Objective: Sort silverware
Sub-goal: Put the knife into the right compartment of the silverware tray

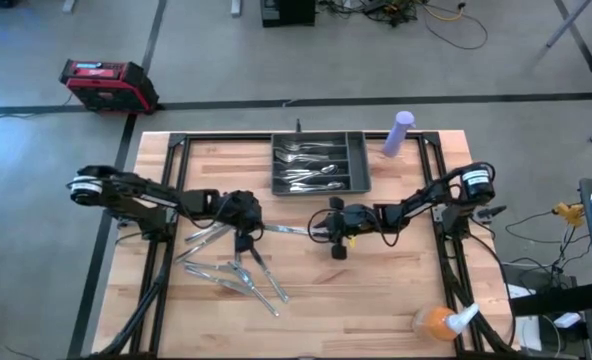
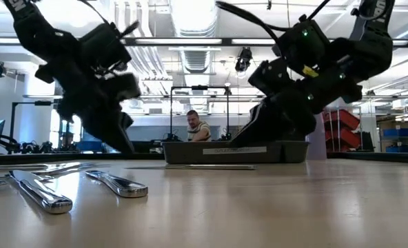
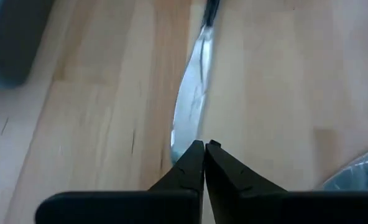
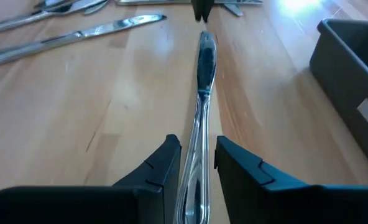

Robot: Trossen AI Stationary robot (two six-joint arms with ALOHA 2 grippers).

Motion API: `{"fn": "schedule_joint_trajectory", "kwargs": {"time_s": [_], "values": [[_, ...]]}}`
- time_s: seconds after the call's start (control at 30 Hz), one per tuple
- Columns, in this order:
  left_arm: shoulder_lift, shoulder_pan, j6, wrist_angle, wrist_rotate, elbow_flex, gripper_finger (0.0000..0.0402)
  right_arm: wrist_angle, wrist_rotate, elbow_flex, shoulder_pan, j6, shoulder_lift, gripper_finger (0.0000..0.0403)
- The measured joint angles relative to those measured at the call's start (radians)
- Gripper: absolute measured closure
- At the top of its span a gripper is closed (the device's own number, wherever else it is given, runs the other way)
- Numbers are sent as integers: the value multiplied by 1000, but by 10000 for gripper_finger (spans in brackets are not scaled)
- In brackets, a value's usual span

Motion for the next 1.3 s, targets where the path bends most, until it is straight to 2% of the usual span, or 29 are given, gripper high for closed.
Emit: {"fn": "schedule_joint_trajectory", "kwargs": {"time_s": [0.13,0.33,0.47,0.67,0.8,0.9,1.13,1.3], "values": [[66,0,12,63,-24,-11,402,-38,1,0,10,26,-28,306],[186,0,9,188,6,-14,402,-121,1,1,13,96,-47,288],[221,0,0,219,10,-15,402,-123,2,-7,13,148,-47,272],[197,1,-22,258,27,-34,402,-125,2,-19,19,211,-48,246],[113,0,-21,208,67,-41,401,-130,3,-19,34,245,-48,236],[50,-1,-4,230,62,-47,401,-128,5,-19,57,275,-49,237],[49,-2,14,249,53,-62,401,-130,170,-19,139,261,-52,250],[80,-22,37,267,105,-63,401,-143,187,-19,134,261,-52,251]]}}
